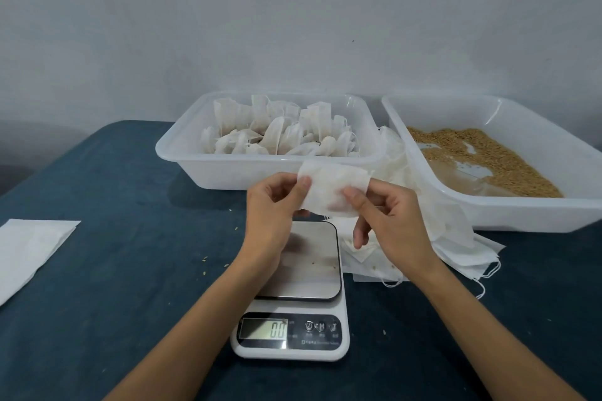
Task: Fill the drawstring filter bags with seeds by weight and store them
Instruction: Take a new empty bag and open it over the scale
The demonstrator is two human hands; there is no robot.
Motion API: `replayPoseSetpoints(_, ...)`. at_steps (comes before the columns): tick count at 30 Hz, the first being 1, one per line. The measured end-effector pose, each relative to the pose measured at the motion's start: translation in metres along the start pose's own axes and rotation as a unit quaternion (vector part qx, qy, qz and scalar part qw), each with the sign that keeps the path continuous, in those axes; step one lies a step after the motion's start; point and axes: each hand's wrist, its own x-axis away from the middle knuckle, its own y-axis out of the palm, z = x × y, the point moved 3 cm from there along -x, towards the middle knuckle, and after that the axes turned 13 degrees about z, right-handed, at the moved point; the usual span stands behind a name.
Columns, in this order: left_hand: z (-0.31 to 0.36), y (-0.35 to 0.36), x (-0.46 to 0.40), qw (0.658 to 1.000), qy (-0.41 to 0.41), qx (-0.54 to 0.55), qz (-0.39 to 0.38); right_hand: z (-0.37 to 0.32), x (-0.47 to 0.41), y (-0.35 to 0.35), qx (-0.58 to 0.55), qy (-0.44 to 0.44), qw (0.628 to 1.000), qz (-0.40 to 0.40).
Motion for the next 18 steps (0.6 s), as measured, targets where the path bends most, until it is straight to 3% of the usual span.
replayPoseSetpoints(3,-0.003,0.001,-0.003,1.0,0.003,-0.013,0.003,0.006,-0.002,-0.005,0.008,-0.01,1.0,0.022)
replayPoseSetpoints(8,-0.008,0.001,-0.004,0.998,0.037,-0.048,-0.003,0.006,0.001,0.002,0.046,-0.049,0.997,-0.025)
replayPoseSetpoints(10,-0.009,-0.001,-0.006,0.997,0.046,-0.057,0.011,0.009,0.001,0.002,0.047,-0.037,0.998,-0.008)
replayPoseSetpoints(14,-0.01,0.001,-0.005,0.997,0.034,-0.064,-0.006,0.002,0.001,-0.002,0.042,-0.043,0.998,0.029)
replayPoseSetpoints(18,-0.009,0.004,-0.003,0.999,-0.006,-0.04,-0.035,-0.003,0.003,0.004,0.081,-0.093,0.992,0.001)
